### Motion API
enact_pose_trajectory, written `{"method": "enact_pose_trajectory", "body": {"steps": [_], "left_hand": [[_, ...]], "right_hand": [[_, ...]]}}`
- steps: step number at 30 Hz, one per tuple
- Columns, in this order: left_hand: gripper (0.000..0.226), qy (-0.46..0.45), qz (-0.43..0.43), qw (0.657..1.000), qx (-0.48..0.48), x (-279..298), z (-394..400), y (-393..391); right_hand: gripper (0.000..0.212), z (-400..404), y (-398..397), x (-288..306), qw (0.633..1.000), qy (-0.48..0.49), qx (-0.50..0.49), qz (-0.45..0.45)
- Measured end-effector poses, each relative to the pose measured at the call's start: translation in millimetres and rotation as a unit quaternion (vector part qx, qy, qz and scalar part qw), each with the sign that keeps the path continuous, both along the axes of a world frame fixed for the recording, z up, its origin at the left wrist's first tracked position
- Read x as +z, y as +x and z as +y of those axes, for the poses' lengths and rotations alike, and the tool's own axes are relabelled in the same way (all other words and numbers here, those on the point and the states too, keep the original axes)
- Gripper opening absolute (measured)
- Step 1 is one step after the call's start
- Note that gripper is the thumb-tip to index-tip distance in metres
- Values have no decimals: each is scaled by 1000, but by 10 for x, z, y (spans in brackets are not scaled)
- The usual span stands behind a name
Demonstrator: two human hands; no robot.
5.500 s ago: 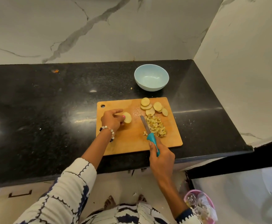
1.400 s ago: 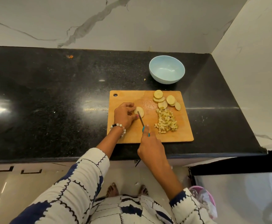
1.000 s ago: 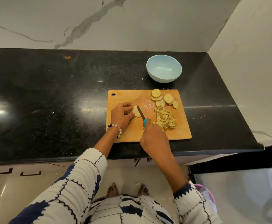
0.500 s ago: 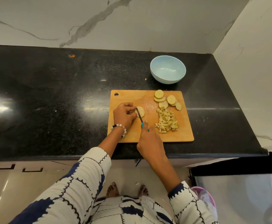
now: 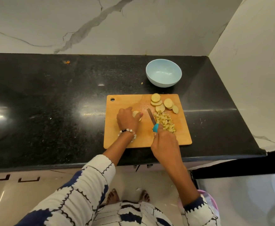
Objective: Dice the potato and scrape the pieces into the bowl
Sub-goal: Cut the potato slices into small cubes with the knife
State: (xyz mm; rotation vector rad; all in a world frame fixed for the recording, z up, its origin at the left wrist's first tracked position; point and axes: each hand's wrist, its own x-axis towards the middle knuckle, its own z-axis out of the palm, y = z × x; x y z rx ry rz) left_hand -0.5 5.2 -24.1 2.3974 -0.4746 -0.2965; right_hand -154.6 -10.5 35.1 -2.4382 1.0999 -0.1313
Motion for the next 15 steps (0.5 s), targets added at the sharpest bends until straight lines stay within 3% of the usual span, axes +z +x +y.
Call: {"method": "enact_pose_trajectory", "body": {"steps": [3, 7, 11, 15], "left_hand": [[60, 93, -10, 996, 6, 34, -136, -107], [49, 102, -18, 995, -14, 16, -160, -76], [44, 67, -44, 985, -151, 6, -5, 161], [47, 97, -14, 944, -316, 157, 139, 457]], "right_hand": [[49, -20, -24, -28, 1000, 15, -5, -21], [48, -29, -71, -94, 998, 38, -19, -49], [47, -35, -80, -156, 996, 51, -18, -76], [47, -8, -61, -224, 994, 60, -3, -90]]}}
